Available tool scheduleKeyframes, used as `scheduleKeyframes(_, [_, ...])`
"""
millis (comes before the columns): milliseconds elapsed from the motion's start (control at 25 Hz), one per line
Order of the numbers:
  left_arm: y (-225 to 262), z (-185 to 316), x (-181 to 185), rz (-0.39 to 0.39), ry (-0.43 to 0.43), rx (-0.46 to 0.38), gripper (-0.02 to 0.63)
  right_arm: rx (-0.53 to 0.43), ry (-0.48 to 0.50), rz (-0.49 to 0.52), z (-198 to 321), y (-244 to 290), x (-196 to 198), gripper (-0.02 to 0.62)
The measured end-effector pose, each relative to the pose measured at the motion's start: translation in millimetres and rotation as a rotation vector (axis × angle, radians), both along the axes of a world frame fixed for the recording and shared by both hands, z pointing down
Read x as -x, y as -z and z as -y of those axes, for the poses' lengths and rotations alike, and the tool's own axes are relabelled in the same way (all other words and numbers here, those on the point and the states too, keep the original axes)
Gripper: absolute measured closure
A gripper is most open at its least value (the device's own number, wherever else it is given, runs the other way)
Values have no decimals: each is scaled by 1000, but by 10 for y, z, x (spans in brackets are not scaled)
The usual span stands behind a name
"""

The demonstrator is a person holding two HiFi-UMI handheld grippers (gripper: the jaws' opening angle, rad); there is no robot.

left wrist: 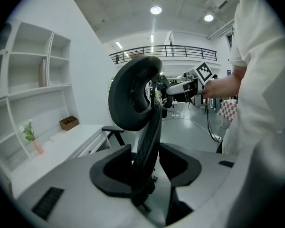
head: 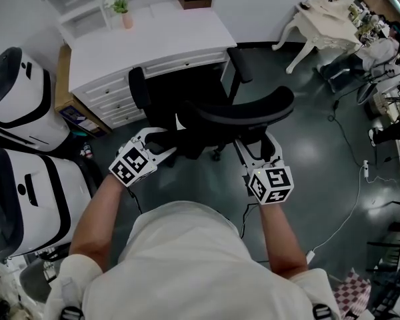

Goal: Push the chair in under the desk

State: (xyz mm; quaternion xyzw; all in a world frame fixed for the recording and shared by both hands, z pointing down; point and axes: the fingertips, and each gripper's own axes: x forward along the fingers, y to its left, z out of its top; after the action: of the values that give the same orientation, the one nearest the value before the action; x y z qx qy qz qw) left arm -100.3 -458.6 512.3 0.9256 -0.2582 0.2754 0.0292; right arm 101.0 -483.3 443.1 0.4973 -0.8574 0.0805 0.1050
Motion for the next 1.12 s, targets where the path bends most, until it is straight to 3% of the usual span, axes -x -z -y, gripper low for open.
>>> scheduleKeyframes(880, [-31,37,39,-2,-2,10,419,-11,10,14,19,-35,45,296])
scheduleKeyframes(1120, [-43,44,63,-12,53,16,398,-25,35,-11,11,-49,57,295])
